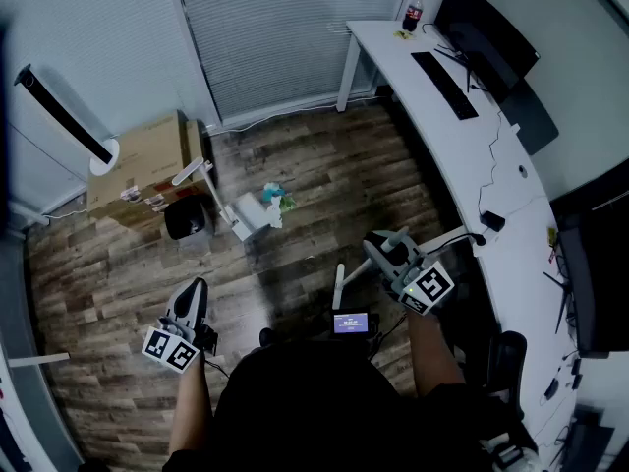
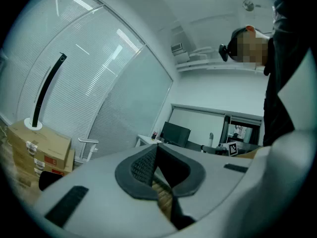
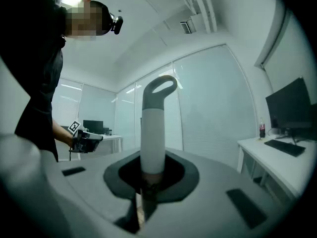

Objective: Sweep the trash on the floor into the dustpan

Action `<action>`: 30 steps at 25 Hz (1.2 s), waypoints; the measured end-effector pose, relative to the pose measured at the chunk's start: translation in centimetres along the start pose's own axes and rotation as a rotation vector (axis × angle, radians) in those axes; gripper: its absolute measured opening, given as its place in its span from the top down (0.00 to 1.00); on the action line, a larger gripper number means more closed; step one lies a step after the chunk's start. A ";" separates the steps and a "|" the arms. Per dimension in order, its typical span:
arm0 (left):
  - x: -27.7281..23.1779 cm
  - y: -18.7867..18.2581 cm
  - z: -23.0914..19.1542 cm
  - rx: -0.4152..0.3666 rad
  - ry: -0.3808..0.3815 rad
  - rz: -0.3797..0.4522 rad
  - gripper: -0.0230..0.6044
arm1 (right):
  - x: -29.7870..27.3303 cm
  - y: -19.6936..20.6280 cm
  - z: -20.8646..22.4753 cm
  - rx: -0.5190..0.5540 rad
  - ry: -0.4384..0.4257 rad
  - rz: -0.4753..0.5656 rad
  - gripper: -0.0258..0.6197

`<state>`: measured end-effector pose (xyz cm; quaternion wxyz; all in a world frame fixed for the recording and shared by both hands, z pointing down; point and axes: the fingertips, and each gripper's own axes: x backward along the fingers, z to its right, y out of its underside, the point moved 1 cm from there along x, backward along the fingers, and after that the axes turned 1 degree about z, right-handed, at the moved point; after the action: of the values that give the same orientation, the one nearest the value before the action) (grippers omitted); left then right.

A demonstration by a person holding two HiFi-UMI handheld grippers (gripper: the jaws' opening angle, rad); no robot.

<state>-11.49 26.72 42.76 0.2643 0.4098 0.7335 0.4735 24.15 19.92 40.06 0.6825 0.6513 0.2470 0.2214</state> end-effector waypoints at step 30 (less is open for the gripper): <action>-4.6 -1.3 2.7 -0.288 -0.336 0.079 0.98 | 1.5 0.5 4.5 -0.054 0.186 0.082 0.91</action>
<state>-7.43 23.84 40.45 0.4197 0.4692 0.5877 0.5083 28.19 17.38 40.60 0.6643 0.6190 0.2763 0.3150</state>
